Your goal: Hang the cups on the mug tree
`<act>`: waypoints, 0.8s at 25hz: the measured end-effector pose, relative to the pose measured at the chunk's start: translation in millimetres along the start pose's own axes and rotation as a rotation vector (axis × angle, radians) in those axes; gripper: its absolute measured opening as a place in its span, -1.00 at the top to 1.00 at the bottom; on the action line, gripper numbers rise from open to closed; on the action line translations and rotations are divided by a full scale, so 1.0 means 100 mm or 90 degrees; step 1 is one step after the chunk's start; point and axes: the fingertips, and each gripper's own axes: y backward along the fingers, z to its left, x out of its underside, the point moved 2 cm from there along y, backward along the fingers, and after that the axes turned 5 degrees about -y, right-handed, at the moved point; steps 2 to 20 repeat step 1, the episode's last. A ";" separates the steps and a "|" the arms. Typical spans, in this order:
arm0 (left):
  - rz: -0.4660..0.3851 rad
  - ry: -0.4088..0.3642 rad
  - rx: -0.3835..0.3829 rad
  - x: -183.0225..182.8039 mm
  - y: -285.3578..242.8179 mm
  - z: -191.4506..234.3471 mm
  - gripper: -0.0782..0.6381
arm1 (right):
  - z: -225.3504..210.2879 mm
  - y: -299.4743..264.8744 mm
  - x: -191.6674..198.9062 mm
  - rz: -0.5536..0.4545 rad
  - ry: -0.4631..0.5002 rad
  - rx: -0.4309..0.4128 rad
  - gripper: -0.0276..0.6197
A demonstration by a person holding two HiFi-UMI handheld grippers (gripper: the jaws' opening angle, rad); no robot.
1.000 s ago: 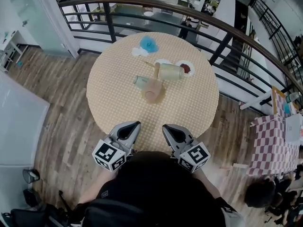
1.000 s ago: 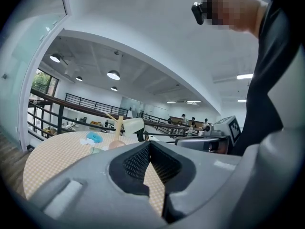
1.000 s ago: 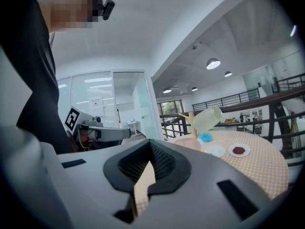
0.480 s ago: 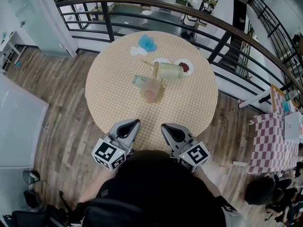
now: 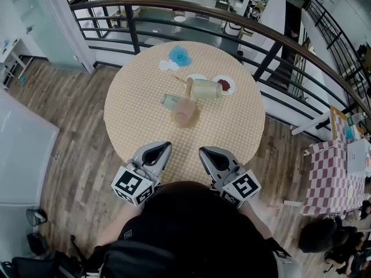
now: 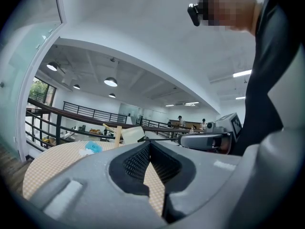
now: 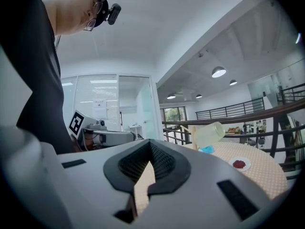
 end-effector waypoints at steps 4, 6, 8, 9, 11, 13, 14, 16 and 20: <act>0.000 -0.001 0.001 0.00 -0.01 -0.02 0.76 | -0.01 0.02 0.01 0.001 0.001 -0.001 0.88; 0.000 -0.001 0.001 0.00 -0.01 -0.02 0.76 | -0.01 0.02 0.01 0.001 0.001 -0.001 0.88; 0.000 -0.001 0.001 0.00 -0.01 -0.02 0.76 | -0.01 0.02 0.01 0.001 0.001 -0.001 0.88; 0.000 -0.001 0.001 0.00 -0.01 -0.02 0.76 | -0.01 0.02 0.01 0.001 0.001 -0.001 0.88; 0.000 -0.001 0.001 0.00 -0.01 -0.02 0.76 | -0.01 0.02 0.01 0.001 0.001 -0.001 0.88; 0.000 -0.001 0.001 0.00 -0.01 -0.02 0.76 | -0.01 0.02 0.01 0.001 0.001 -0.001 0.88; 0.000 -0.001 0.001 0.00 -0.01 -0.02 0.76 | -0.01 0.02 0.01 0.001 0.001 -0.001 0.88; 0.000 -0.001 0.001 0.00 -0.01 -0.02 0.76 | -0.01 0.02 0.01 0.001 0.001 -0.001 0.88; 0.000 -0.001 0.001 0.00 -0.01 -0.02 0.76 | -0.01 0.02 0.01 0.001 0.001 -0.001 0.88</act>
